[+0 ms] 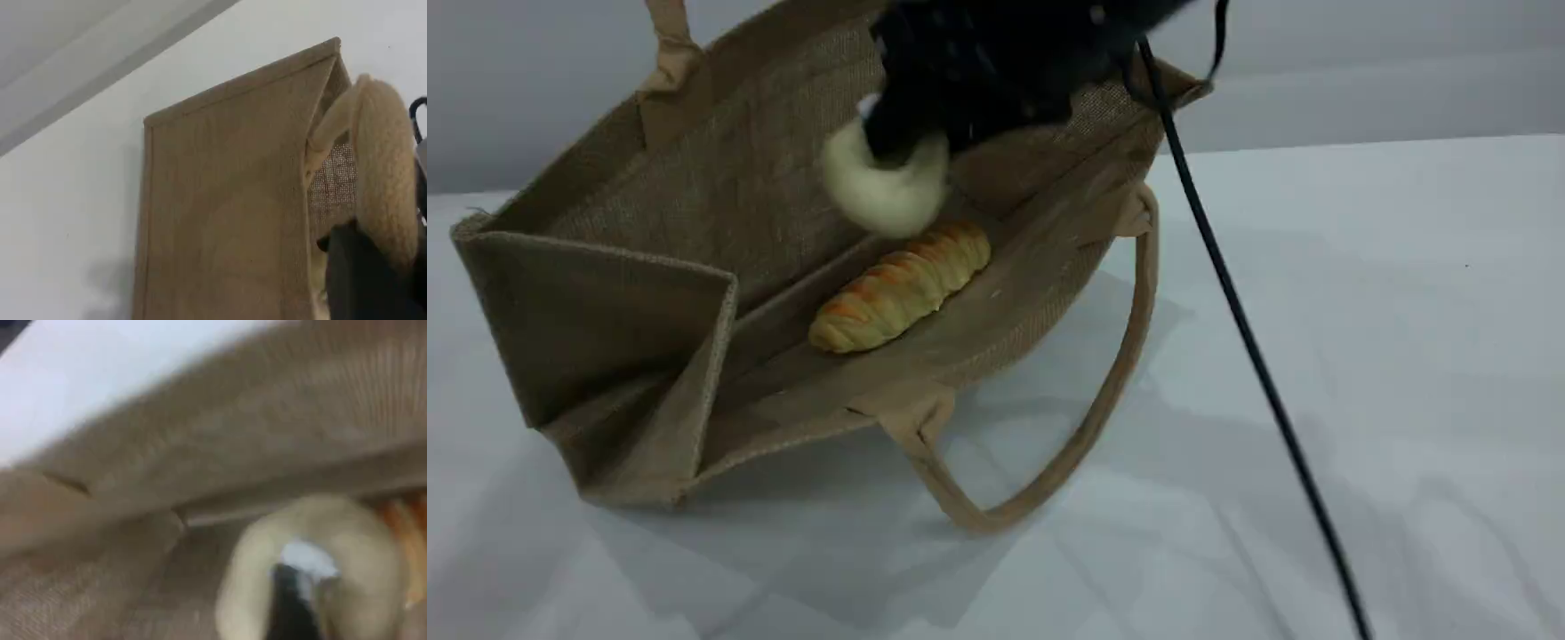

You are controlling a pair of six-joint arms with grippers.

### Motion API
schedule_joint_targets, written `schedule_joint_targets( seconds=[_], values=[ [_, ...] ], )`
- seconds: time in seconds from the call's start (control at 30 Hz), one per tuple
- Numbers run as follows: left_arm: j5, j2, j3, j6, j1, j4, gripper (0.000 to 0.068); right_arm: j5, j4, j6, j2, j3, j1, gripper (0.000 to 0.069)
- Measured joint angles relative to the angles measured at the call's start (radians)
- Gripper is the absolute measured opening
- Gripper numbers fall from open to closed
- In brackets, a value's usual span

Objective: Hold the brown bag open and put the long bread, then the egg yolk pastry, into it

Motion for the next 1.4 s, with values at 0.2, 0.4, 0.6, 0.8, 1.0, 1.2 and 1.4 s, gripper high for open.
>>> schedule_joint_targets(
  seconds=[0.2,0.4,0.6,0.8,1.0,1.2,1.4],
  values=[
    [-0.001,0.0,0.0,0.0,0.0,-0.001,0.0087,0.007,-0.005,-0.02,-0.001,-0.011,0.0,0.0671],
    [0.0,0.001,0.0,0.0,0.0,-0.001,0.0087,0.091,-0.054,-0.021,-0.017,-0.011,-0.008,0.0634],
    [0.0,0.001,0.0,0.0,0.0,-0.001,0.0087,0.37,-0.208,-0.019,-0.078,-0.011,-0.049,0.0479],
    [0.0,0.001,0.0,0.0,0.0,-0.001,0.0087,0.547,-0.232,0.063,-0.102,-0.011,-0.111,0.0426],
    [0.0,0.001,0.0,-0.001,0.0,-0.001,0.0087,0.588,-0.252,0.109,-0.133,-0.011,-0.196,0.0425],
    [0.0,0.001,0.0,-0.003,0.0,0.002,0.0087,0.57,-0.337,0.207,-0.184,-0.011,-0.286,0.0425],
    [0.0,0.001,0.0,-0.002,0.0,0.003,0.0087,0.553,-0.443,0.303,-0.224,-0.01,-0.332,0.0425]
  ],
)
